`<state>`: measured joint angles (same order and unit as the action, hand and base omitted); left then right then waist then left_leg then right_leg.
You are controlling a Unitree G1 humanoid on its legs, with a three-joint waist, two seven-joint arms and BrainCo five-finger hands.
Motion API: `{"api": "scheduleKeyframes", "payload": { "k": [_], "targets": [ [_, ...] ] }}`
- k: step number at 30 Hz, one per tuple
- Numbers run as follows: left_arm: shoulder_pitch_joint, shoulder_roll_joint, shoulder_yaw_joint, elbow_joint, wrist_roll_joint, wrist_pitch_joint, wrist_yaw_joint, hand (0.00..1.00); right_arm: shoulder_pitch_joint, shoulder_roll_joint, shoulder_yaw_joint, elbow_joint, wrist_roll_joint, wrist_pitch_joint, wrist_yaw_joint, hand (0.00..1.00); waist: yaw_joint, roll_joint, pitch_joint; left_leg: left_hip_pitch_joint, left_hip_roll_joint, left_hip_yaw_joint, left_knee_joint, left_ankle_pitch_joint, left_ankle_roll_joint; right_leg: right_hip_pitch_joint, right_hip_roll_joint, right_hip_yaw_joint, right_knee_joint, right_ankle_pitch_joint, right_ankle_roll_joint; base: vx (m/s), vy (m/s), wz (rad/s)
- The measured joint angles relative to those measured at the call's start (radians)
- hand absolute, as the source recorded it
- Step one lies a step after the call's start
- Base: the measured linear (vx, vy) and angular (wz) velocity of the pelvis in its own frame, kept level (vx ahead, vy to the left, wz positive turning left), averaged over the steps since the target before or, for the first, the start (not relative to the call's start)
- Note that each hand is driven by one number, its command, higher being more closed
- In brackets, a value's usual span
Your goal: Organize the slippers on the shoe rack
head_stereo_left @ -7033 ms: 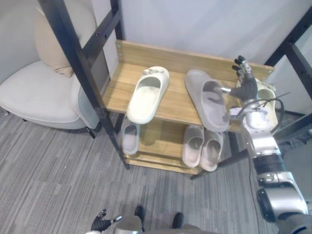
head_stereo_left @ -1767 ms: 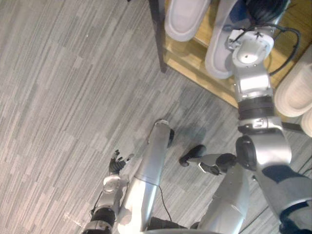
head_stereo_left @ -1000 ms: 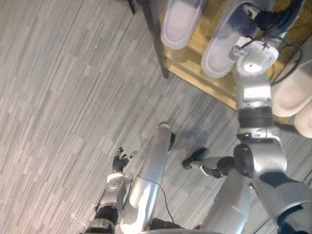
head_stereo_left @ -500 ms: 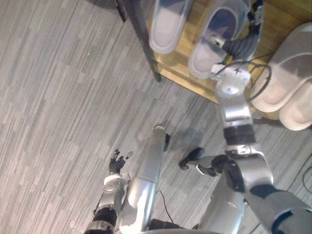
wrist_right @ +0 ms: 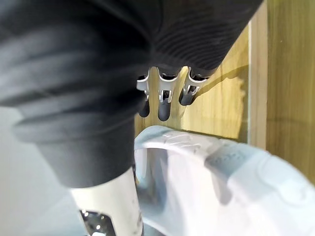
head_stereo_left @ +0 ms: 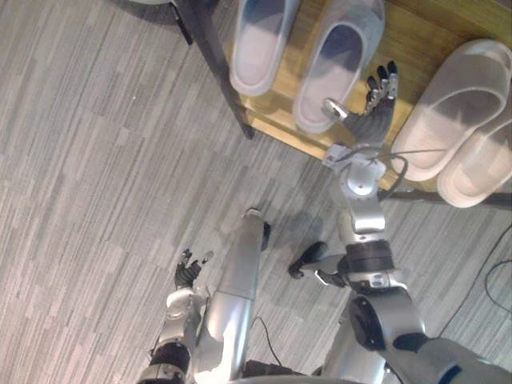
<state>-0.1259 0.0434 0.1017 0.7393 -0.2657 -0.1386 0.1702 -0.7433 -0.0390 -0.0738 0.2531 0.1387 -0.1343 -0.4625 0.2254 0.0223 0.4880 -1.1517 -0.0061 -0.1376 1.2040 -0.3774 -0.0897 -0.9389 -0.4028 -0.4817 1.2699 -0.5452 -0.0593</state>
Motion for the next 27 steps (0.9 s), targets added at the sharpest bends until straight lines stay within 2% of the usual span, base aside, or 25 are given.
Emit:
{"api": "scheduleKeyframes", "payload": {
  "k": [5, 9, 19, 27],
  "targets": [
    [0.000, 0.001, 0.012, 0.000, 0.000, 0.000, 0.000, 0.00, -0.006, 0.004, 0.003, 0.001, 0.060, -0.005, 0.024, 0.00, 0.000, -0.007, 0.001, 0.002, -0.004, -0.009, 0.000, 0.001, -0.001, 0.013, 0.000, -0.012, -0.004, 0.000, 0.003, 0.01, 0.005, 0.04],
    [-0.001, 0.001, 0.031, 0.000, 0.002, 0.000, 0.000, 0.00, -0.050, 0.021, 0.003, 0.010, 0.080, -0.005, 0.031, 0.00, 0.000, -0.022, 0.003, 0.002, -0.010, -0.011, -0.004, 0.005, -0.002, 0.015, -0.004, -0.015, -0.005, -0.001, 0.004, 0.00, 0.000, 0.03],
    [-0.011, 0.001, 0.037, 0.006, 0.007, -0.002, 0.001, 0.00, -0.146, 0.017, -0.003, 0.090, 0.105, -0.005, 0.027, 0.00, 0.006, -0.027, 0.005, -0.007, -0.036, -0.041, -0.017, 0.018, -0.012, 0.034, -0.020, -0.054, -0.008, -0.010, 0.021, 0.01, -0.004, 0.11],
    [-0.023, 0.000, 0.039, 0.021, 0.006, -0.002, 0.001, 0.00, -0.183, -0.013, -0.044, 0.141, 0.141, -0.017, 0.016, 0.00, 0.008, -0.027, 0.005, -0.017, -0.052, -0.057, -0.034, 0.037, -0.021, 0.033, -0.035, -0.073, -0.005, -0.011, 0.020, 0.00, -0.001, 0.09]
  ]
}}
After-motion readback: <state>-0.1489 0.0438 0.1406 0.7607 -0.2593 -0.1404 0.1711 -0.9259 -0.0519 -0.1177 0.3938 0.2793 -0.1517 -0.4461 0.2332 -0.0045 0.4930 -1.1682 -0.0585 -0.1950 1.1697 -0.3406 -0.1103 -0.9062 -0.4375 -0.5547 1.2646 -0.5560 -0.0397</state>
